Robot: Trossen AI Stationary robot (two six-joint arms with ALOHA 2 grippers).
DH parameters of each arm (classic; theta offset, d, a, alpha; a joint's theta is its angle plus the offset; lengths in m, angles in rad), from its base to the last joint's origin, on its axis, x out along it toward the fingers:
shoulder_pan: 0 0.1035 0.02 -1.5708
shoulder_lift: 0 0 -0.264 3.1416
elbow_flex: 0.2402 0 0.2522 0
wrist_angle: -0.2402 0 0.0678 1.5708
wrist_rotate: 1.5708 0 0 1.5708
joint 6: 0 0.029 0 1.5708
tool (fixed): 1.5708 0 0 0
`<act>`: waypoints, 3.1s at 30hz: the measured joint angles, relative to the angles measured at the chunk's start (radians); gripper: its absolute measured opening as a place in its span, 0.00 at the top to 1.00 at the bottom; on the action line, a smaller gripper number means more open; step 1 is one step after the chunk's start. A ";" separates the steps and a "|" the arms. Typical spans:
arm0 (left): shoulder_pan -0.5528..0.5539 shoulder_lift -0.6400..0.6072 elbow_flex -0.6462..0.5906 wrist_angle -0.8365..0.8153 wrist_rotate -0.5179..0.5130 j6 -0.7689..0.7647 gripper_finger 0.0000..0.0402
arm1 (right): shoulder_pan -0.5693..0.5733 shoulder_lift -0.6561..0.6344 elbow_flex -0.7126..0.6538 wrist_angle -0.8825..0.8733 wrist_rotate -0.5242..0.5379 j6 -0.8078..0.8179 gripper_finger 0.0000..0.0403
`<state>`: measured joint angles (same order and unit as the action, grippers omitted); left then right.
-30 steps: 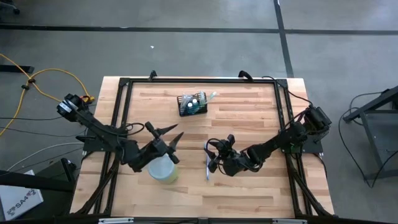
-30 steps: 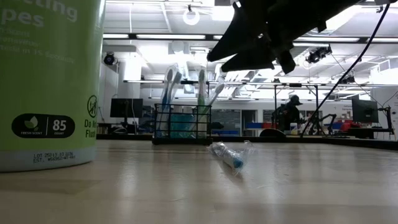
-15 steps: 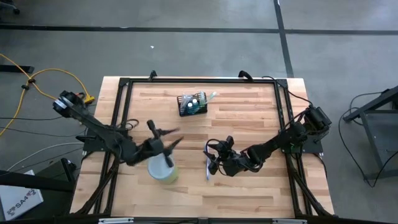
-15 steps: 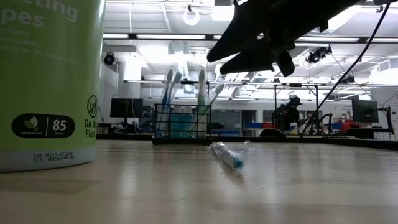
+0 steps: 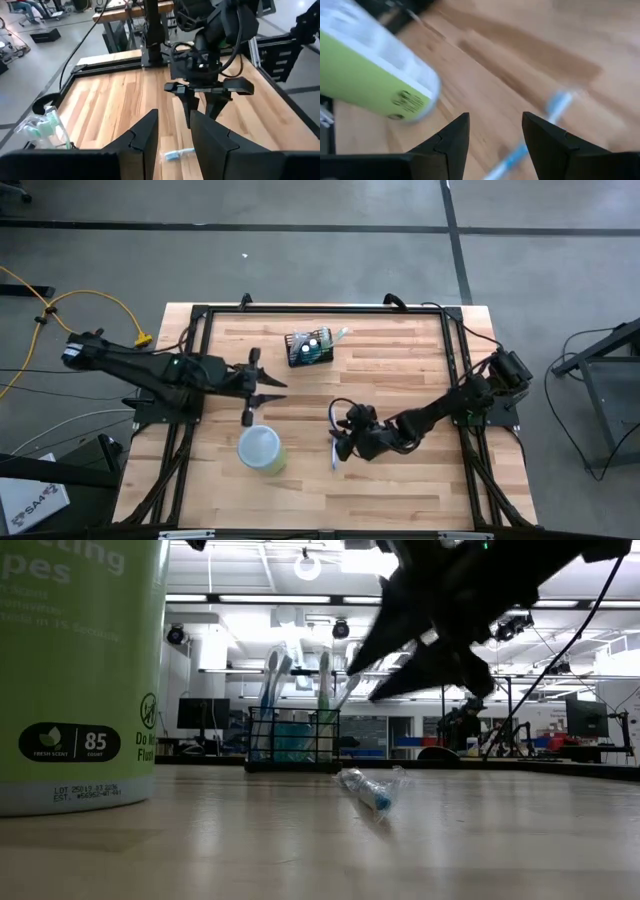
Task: Pick & Place toothbrushing station
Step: Put the blue toothbrush into the black bin mesh mesh organizer
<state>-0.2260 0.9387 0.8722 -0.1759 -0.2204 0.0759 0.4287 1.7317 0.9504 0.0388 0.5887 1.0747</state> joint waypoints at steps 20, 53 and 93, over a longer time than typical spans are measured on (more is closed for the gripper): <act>0.043 0.015 -0.008 -0.033 0.050 0.005 0.73 | 0.057 0.000 0.000 -0.092 -0.250 0.426 0.57; 0.039 0.015 -0.026 -0.046 0.088 -0.004 0.73 | 0.024 0.239 0.081 0.051 -0.254 0.469 0.57; 0.038 0.015 -0.026 -0.064 0.123 0.003 0.73 | 0.061 0.243 0.078 -0.032 -0.082 0.416 0.99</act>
<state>-0.1883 0.9539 0.8467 -0.2398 -0.0978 0.0788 0.4897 1.9743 1.0286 0.0073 0.5071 1.4904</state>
